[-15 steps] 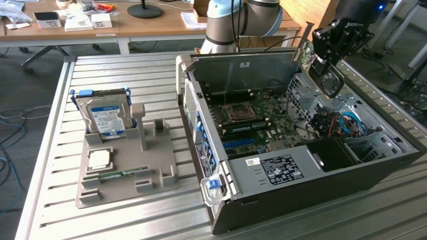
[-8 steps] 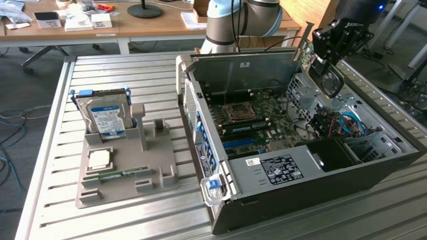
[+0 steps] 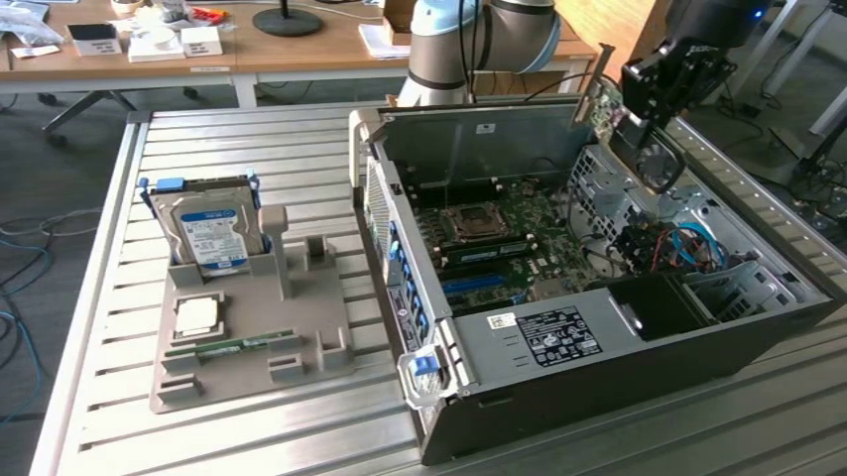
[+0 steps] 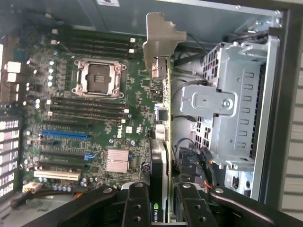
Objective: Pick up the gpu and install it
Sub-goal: 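Insert the gpu into the slot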
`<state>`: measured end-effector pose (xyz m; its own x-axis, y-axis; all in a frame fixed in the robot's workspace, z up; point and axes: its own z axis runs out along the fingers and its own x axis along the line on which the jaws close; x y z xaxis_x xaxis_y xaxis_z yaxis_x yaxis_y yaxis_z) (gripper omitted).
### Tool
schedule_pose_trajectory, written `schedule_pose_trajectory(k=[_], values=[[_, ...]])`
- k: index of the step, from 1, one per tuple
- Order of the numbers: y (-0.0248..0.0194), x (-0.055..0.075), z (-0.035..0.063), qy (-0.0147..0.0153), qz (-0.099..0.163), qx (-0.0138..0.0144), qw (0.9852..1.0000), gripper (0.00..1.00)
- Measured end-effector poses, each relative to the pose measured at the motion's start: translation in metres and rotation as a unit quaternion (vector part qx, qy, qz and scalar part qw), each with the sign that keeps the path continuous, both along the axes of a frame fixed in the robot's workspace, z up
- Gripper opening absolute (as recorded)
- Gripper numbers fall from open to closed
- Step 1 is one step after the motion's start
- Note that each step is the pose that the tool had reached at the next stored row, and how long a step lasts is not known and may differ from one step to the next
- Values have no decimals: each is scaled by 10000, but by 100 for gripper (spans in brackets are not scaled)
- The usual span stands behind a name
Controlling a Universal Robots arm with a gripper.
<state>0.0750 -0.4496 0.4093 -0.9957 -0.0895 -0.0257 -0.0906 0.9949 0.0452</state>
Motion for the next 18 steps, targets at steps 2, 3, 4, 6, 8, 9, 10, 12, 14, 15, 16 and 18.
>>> schedule_pose_trajectory(k=[2, 3, 4, 6, 8, 9, 10, 12, 14, 15, 16, 18], values=[[0, 1, 0, 0, 143, 0, 9999, 27], [0, 1, -1, 0, 222, 0, 9998, 27], [0, 1, -1, 0, 297, 0, 9996, 27], [0, 1, -2, 0, 456, 0, 9990, 27], [0, 1, -3, 0, 619, 0, 9981, 27], [0, 1, -3, 0, 700, 0, 9975, 27], [0, 1, -3, 0, 781, 0, 9969, 27], [0, 1, -4, 0, 953, 0, 9955, 27], [0, 1, -5, 0, 1122, 0, 9937, 27], [0, 1, -6, 0, 1208, -1, 9927, 27], [0, 1, -6, 0, 1292, 0, 9916, 27], [0, 1, -7, 0, 1464, 0, 9892, 27]])
